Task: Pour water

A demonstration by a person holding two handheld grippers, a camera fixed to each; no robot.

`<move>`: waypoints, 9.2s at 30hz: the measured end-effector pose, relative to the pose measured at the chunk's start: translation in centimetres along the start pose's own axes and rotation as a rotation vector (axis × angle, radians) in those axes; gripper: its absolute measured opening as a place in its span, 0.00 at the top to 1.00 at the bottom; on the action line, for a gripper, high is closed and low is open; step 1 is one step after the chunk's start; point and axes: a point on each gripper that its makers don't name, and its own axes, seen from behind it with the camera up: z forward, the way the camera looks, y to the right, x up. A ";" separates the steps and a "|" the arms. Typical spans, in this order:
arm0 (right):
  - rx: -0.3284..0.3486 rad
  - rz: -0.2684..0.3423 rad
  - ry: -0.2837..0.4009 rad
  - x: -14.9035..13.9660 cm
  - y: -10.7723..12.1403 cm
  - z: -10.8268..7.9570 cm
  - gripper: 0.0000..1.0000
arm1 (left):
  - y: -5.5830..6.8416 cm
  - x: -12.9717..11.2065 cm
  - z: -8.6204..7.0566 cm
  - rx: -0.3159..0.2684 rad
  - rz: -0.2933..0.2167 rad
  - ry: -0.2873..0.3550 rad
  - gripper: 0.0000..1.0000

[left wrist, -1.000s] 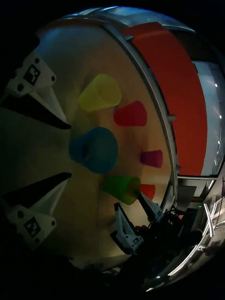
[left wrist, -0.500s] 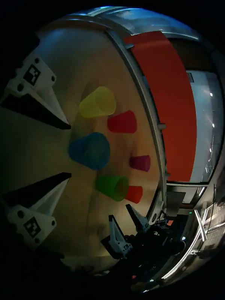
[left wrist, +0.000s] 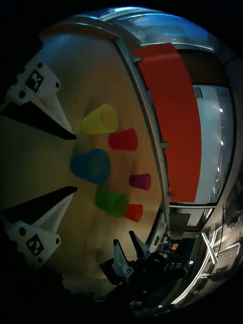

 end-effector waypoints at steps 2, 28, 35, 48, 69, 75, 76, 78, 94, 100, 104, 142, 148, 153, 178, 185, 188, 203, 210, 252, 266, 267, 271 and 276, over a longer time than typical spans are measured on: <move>-0.021 0.021 0.015 0.1 0.5 -0.4 0.00 | -0.5 0.2 -0.3 0.020 -0.011 0.018 0.15; -0.396 0.177 0.317 5.4 10.3 -4.0 0.00 | -7.0 3.7 -2.9 0.321 -0.130 0.299 0.16; -0.495 0.215 0.400 6.4 12.8 -4.9 0.00 | -8.0 4.5 -3.4 0.371 -0.168 0.362 0.15; -0.675 0.156 0.505 8.6 15.1 -7.1 0.01 | -9.1 7.0 -4.9 0.454 -0.134 0.465 0.15; -0.744 0.149 0.511 8.5 14.7 -7.5 0.01 | -9.8 8.3 -5.0 0.516 -0.111 0.512 0.16; -0.764 0.156 0.486 7.7 15.1 -7.9 0.00 | -10.5 7.6 -4.4 0.546 -0.098 0.506 0.16; -0.768 0.159 0.479 7.5 15.2 -7.9 0.01 | -10.6 7.4 -4.4 0.553 -0.096 0.506 0.16; -0.774 0.168 0.467 7.2 15.5 -7.9 0.01 | -10.8 7.2 -4.2 0.568 -0.092 0.507 0.16; -0.801 0.219 0.423 7.0 15.8 -7.6 0.00 | -12.7 4.5 -3.1 0.597 -0.142 0.518 0.16; -0.792 0.215 0.418 7.5 15.3 -6.8 0.01 | -13.3 3.4 -2.9 0.592 -0.162 0.515 0.16; -0.792 0.213 0.412 7.7 15.2 -6.5 0.01 | -13.8 3.0 -3.2 0.597 -0.168 0.516 0.16; -0.804 0.222 0.429 8.0 15.1 -7.9 0.01 | -14.2 1.9 -2.8 0.594 -0.173 0.518 0.15; -0.801 0.220 0.452 8.0 15.0 -8.6 0.01 | -14.2 1.9 -2.8 0.595 -0.172 0.518 0.16; -0.795 0.217 0.475 7.7 14.9 -9.3 0.00 | -14.2 1.8 -2.8 0.595 -0.172 0.518 0.16; -0.723 0.162 0.593 10.1 15.4 -10.1 0.00 | -14.1 1.9 -2.8 0.595 -0.172 0.518 0.16; -0.692 0.196 0.608 9.9 15.2 -8.1 0.00 | -14.1 1.9 -2.8 0.595 -0.172 0.518 0.16; -0.694 0.207 0.594 9.3 15.3 -7.1 0.00 | -14.1 1.9 -2.8 0.595 -0.172 0.518 0.15; -0.702 0.209 0.552 6.2 14.9 -4.6 0.00 | -14.1 1.9 -2.8 0.595 -0.172 0.518 0.15; -0.709 0.206 0.534 5.2 15.1 -4.2 0.01 | -14.2 1.9 -2.8 0.595 -0.172 0.518 0.16; -0.723 0.213 0.481 3.4 15.6 -2.9 0.00 | -14.2 1.9 -2.8 0.595 -0.172 0.518 0.16; -0.724 0.213 0.480 3.4 15.7 -2.9 0.01 | -14.1 1.9 -2.8 0.595 -0.172 0.518 0.16; -0.724 0.213 0.480 3.4 15.7 -2.9 0.00 | -14.1 1.9 -2.8 0.595 -0.172 0.518 0.16; -0.724 0.213 0.480 3.4 15.7 -2.9 0.00 | -14.2 1.9 -2.8 0.595 -0.172 0.518 0.16; -0.724 0.213 0.480 3.4 15.6 -2.9 0.00 | -14.2 1.9 -2.8 0.595 -0.172 0.518 0.16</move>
